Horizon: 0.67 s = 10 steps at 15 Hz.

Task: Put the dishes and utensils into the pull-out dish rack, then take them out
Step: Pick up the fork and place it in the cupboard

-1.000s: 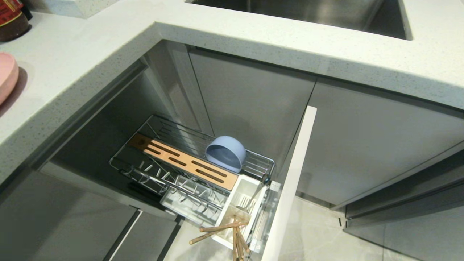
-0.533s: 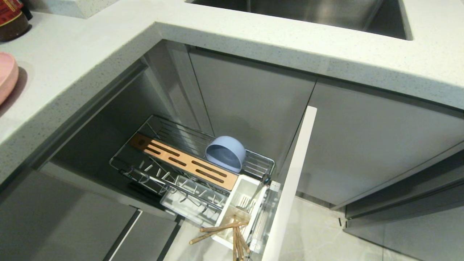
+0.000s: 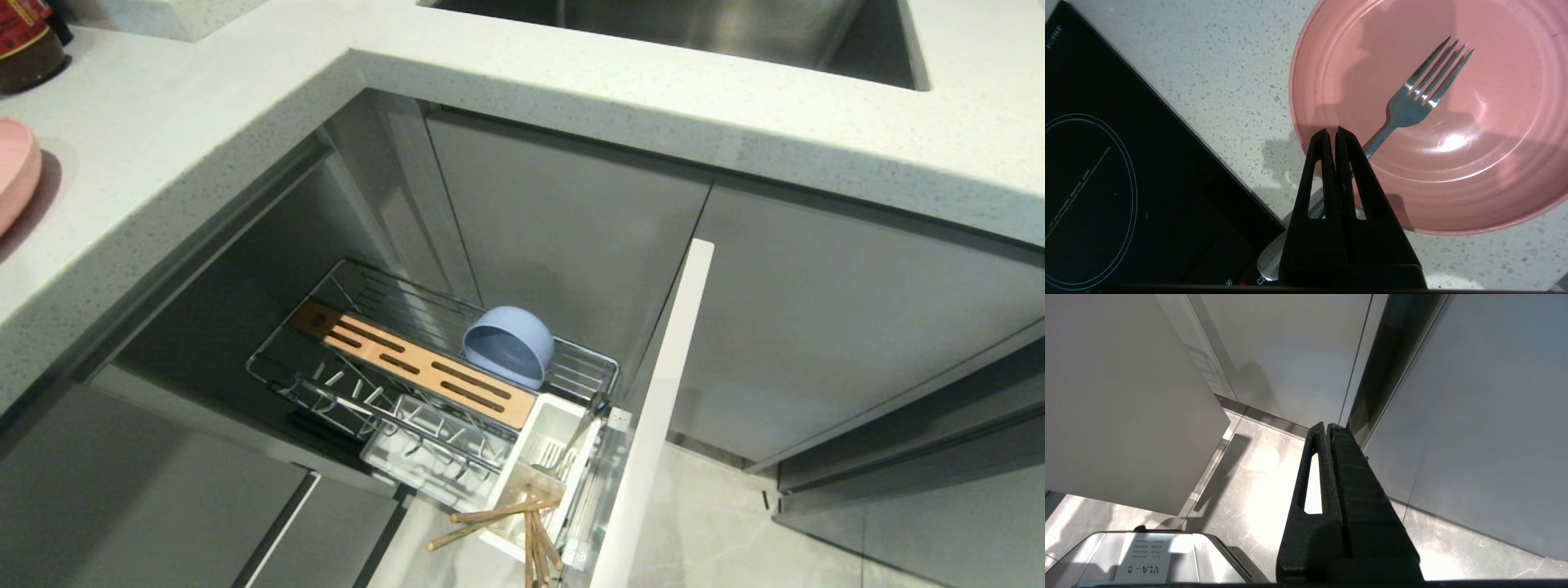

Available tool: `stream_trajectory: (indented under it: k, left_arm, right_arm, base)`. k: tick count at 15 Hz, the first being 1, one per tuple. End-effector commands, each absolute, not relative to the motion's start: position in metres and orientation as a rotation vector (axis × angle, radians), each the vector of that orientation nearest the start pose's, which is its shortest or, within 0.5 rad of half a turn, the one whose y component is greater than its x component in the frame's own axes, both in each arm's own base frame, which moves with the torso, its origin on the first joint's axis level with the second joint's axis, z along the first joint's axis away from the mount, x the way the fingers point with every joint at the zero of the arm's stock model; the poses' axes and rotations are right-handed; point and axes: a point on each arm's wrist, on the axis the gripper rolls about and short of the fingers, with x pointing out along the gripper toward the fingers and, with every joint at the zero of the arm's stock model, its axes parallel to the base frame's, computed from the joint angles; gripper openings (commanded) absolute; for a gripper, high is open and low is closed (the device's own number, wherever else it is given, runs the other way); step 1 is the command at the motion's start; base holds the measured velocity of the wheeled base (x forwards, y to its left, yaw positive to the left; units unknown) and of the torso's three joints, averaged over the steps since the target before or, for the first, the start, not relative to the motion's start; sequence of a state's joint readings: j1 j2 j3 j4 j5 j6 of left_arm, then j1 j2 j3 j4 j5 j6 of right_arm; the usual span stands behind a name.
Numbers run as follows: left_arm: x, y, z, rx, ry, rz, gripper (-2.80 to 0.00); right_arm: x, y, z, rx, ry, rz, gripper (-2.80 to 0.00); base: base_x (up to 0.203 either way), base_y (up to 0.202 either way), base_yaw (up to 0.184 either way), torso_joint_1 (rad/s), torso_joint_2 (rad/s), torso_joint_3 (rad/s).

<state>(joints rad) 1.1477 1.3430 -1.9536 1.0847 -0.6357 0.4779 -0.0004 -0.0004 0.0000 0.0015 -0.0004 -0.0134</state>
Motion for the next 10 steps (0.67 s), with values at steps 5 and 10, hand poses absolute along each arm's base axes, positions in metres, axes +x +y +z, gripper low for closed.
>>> stream_trajectory:
  k: [5,10]
  left_arm:
    - [0.072,0.105,0.399,0.034,0.434,0.264,-2.8]
    - [0.071,0.11,0.388,-0.045,0.469,0.241,-2.8]
  right_arm:
    - [-0.023,0.0,0.075,-0.014,0.002,0.0,-2.8]
    - [-0.023,0.0,0.075,-0.014,0.002,-0.001,-2.8]
  base:
    - [0.0,0.0,0.0,0.0,0.0,0.0]
    - [0.0,0.0,0.0,0.0,0.0,0.0]
